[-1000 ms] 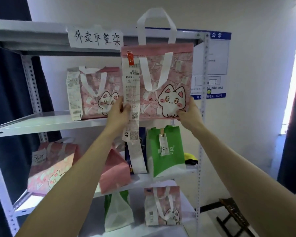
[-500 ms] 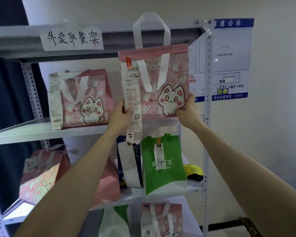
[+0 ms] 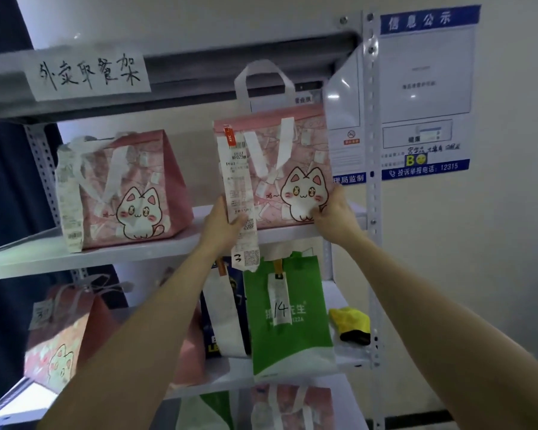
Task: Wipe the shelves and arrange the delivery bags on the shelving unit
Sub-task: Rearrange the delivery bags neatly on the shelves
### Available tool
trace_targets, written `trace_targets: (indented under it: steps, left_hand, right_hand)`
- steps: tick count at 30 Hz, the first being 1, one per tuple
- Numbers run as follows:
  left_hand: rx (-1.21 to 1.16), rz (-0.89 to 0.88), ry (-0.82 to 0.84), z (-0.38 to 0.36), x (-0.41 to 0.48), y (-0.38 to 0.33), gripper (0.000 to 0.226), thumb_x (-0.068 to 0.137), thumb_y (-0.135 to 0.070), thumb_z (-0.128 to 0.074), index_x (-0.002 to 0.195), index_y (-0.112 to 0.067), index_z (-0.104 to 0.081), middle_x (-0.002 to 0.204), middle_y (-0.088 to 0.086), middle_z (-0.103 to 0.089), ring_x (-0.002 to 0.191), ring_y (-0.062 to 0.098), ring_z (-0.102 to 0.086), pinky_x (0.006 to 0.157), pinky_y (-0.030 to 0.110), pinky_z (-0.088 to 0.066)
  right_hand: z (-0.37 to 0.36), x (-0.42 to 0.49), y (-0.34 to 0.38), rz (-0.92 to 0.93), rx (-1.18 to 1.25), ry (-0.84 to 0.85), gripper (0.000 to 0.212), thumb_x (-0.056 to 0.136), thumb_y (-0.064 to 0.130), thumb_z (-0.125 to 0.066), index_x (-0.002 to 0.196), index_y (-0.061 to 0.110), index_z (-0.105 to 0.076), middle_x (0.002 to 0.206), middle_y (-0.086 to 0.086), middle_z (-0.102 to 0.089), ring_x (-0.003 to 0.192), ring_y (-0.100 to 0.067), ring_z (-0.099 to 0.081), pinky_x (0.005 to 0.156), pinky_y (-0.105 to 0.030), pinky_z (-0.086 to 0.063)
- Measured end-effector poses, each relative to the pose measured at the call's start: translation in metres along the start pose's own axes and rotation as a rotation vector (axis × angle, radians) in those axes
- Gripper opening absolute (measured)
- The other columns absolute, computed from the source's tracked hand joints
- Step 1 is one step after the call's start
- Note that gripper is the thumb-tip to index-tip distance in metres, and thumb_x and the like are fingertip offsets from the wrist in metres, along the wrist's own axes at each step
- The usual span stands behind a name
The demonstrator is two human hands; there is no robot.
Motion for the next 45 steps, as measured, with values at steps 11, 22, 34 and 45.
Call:
trace_targets:
  steps: [11,22,34,45]
  left_hand:
    - [-0.109,-0.008,0.002,0.017,0.002,0.020,0.077,0.104,-0.027,-0.070,0.167,-0.026,-0.025,0.158,-0.001,-0.057,0.139,0.020,-0.059,0.114,0.052,-0.051]
    - [-0.075,-0.198,-0.479,0.191,-0.031,0.081,0.028,0.106,-0.022,-0.065,0.135,-0.020,-0.064,0.119,-0.005,-0.070,0.104,0.006,-0.068,0.089,0.030,-0.062]
    - [-0.171,0.257,-0.321,0.301,0.011,0.233,0.057,0.113,-0.046,-0.042,0.163,-0.020,-0.035,0.155,0.003,-0.053,0.132,0.023,-0.056,0.107,0.040,-0.044]
    - [-0.041,0.171,-0.285,0.442,-0.017,0.321,0.077,0.089,-0.021,-0.070,0.157,-0.030,-0.036,0.135,-0.012,-0.063,0.122,0.013,-0.062,0.100,0.033,-0.051]
  right_hand:
    - [0.018,-0.013,0.021,0.095,-0.011,-0.247,0.083,0.095,0.029,-0.066,0.161,0.010,-0.020,0.159,-0.011,-0.034,0.144,-0.030,-0.040,0.116,-0.041,-0.039]
    - [-0.135,-0.069,0.188,0.567,0.083,-0.090,0.039,0.099,0.028,-0.064,0.134,0.015,-0.053,0.125,0.001,-0.059,0.107,-0.014,-0.059,0.090,-0.030,-0.051]
    - [-0.290,-0.036,0.198,0.160,0.018,0.152,0.080,0.087,0.044,-0.081,0.146,0.012,-0.037,0.140,-0.008,-0.063,0.128,-0.032,-0.060,0.101,-0.043,-0.052]
    - [-0.439,-0.083,0.312,0.205,-0.006,0.204,0.074,0.086,0.035,-0.083,0.139,0.010,-0.037,0.133,-0.010,-0.066,0.118,-0.032,-0.064,0.086,-0.035,-0.050]
Point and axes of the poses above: each hand's wrist, its own x-axis towards the middle knuckle, its own z-axis out of the back of the hand, y = z × x, the point moved 9 cm from there along x, towards the middle knuckle
